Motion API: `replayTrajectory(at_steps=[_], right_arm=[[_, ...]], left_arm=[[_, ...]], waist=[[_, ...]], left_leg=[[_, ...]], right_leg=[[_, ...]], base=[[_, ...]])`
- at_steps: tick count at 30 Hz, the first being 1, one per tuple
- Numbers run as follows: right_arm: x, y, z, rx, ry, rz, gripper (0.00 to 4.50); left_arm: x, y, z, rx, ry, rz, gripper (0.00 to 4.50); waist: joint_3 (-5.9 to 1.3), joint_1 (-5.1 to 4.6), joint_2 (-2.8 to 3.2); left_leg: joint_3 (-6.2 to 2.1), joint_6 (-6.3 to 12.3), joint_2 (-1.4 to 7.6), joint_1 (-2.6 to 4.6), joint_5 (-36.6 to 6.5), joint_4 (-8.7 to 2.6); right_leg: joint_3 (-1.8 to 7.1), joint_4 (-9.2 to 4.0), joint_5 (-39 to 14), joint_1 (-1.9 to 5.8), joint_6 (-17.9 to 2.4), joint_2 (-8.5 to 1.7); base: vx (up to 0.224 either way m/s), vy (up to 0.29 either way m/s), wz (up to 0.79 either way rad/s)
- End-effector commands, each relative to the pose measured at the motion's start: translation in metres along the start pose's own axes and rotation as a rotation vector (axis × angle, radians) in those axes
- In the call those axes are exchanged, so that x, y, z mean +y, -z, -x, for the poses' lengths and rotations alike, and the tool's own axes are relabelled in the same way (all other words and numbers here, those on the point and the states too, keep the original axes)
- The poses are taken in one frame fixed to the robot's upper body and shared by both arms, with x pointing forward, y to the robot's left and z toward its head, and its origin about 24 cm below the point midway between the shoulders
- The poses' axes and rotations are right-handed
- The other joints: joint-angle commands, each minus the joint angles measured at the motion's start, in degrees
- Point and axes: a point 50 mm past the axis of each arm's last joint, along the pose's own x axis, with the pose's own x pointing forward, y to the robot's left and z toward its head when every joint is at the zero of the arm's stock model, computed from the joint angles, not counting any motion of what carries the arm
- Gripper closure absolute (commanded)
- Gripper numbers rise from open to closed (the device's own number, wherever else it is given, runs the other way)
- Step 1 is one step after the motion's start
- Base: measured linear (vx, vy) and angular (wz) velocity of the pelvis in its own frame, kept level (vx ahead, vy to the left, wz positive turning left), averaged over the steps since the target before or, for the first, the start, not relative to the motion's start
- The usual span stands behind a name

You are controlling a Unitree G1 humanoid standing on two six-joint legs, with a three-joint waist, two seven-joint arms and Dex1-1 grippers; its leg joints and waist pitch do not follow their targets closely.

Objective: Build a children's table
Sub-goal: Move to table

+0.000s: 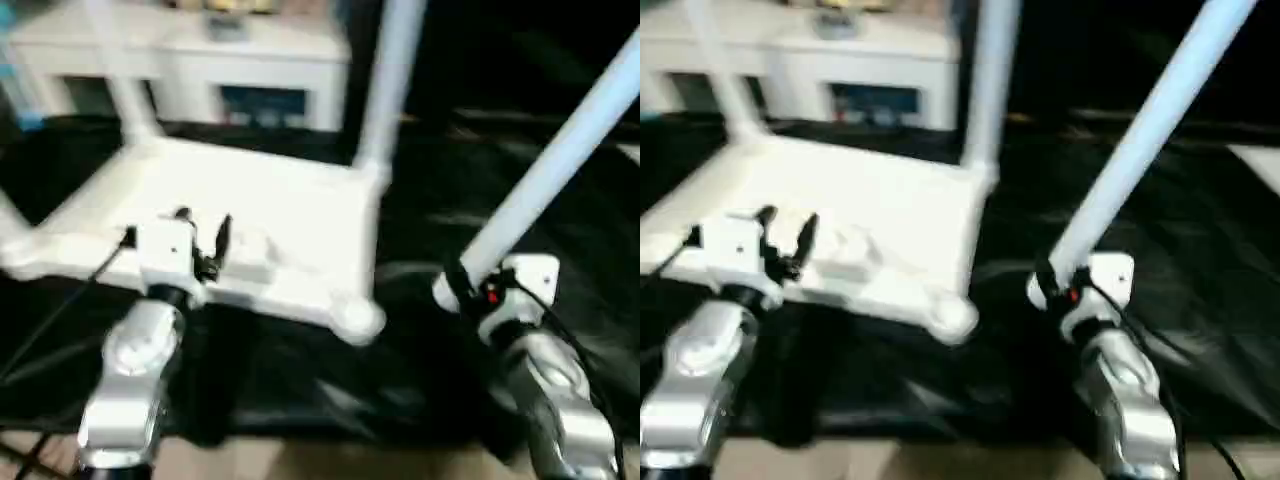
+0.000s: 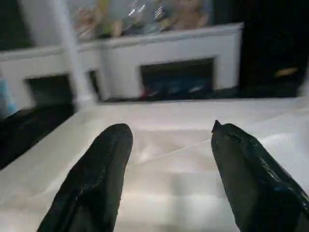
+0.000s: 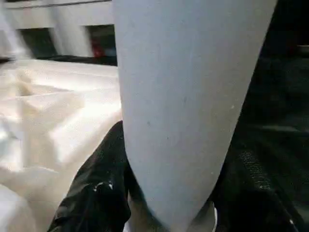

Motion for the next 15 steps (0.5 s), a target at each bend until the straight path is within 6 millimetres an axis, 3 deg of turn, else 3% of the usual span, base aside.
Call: replayTrajectory(at_steps=[1, 2, 3, 4, 5, 7, 8, 11, 13, 14, 15], right_arm=[[-0.013, -0.004, 0.005, -0.017, 0.048, 0.030, 2.61], [-0.013, -0.005, 0.004, -0.018, 0.048, 0.029, 2.61], [-0.013, -0.007, 0.003, -0.023, 0.046, 0.024, 2.61], [-0.013, -0.007, 0.003, -0.024, 0.044, 0.022, 2.61], [-0.014, -0.008, 0.002, -0.029, 0.042, 0.017, 2.61], [-0.015, -0.011, -0.001, -0.032, 0.036, 0.012, 2.61], [-0.015, -0.012, -0.003, -0.034, 0.025, 0.005, 2.61], [-0.017, -0.017, -0.007, -0.042, -0.009, 0.021, 2.61], [-0.023, -0.023, -0.014, -0.031, -0.050, 0.037, 2.61], [-0.025, -0.026, -0.016, -0.022, -0.082, 0.054, 2.61], [-0.026, -0.027, -0.017, -0.014, -0.102, 0.066, 2.61]], left_arm=[[-0.009, -0.004, -0.003, -0.012, 0.044, 0.019, 1.45], [-0.010, -0.004, -0.004, -0.015, 0.055, 0.026, 1.45], [-0.012, -0.004, -0.006, -0.017, 0.099, 0.049, 1.45], [-0.013, -0.004, -0.006, -0.015, 0.108, 0.050, 1.45], [-0.015, -0.003, -0.008, -0.004, 0.142, 0.050, 1.45], [-0.022, -0.005, -0.012, -0.020, 0.267, 0.054, 1.45], [-0.026, -0.004, -0.014, -0.022, 0.339, 0.062, 1.45], [-0.037, -0.003, -0.018, 0.005, 0.524, 0.100, 1.19], [-0.049, -0.004, -0.025, 0.028, 0.759, 0.030, 1.07], [-0.054, -0.005, -0.029, 0.047, 0.854, -0.006, 1.07], [-0.056, -0.006, -0.032, 0.058, 0.897, -0.025, 0.95]], waist=[[-4.14, -0.21, -0.19], [-3.58, 0.36, -0.52], [-3.13, 0.79, -1.02], [-3.06, 0.98, -1.23], [-3.09, 1.19, -0.99], [-2.05, 0.79, -0.95], [-1.96, 0.73, -0.96], [-1.66, 0.47, -0.91], [-1.48, 0.37, -0.82], [-1.61, 0.41, -0.50], [-1.66, 0.42, -0.71]], left_leg=[[-2.71, 13.71, 4.18, 4.72, 55.65, -2.04], [-0.81, 11.87, 2.43, 3.43, 47.18, -2.56], [0.89, 8.95, 1.12, 1.47, 30.03, -4.03], [1.28, 7.79, 1.40, 1.04, 22.62, -4.72], [1.79, 6.11, 2.04, 1.16, 13.23, -5.43], [2.32, 3.94, 2.99, 1.09, 0.49, -7.03], [2.91, 2.45, 3.49, 1.70, -5.45, -7.47], [3.54, -0.37, 4.04, 1.65, -10.91, -8.25], [3.97, -2.76, 4.05, 2.09, -15.72, -8.59], [3.94, -3.20, 4.05, 2.16, -16.13, -8.60], [3.99, -3.81, 4.18, 1.99, -15.60, -8.67]], right_leg=[[3.02, -3.99, 20.54, -2.29, 0.06, -3.58], [2.81, -4.62, 21.35, -1.46, -1.72, -3.24], [2.71, -4.82, 19.86, 0.22, -4.61, -3.36], [2.78, -5.10, 17.71, 0.80, -5.60, -3.61], [2.78, -5.02, 15.76, 0.90, -7.93, -3.58], [2.48, -5.68, 7.26, 0.60, -10.60, -3.43], [2.48, -6.16, 1.99, 0.12, -10.90, -3.45], [2.46, -6.57, -4.05, -0.21, -10.19, -3.54], [2.52, -7.19, -10.69, -1.11, -8.14, -3.42], [2.55, -7.12, -11.29, -1.16, -7.84, -3.47], [2.54, -6.99, -10.06, -1.10, -7.61, -3.46]], base=[[-0.032, 0.070, 0.04], [0.002, 0.060, 0.04], [0.000, 0.000, 0.00], [0.000, 0.000, 0.00], [-0.055, -0.039, 0.03], [-0.060, -0.038, 0.03], [-0.074, -0.037, 0.06], [-0.071, -0.026, 0.05], [-0.068, -0.012, 0.03], [-0.068, -0.003, 0.02], [-0.068, -0.003, 0.02]])
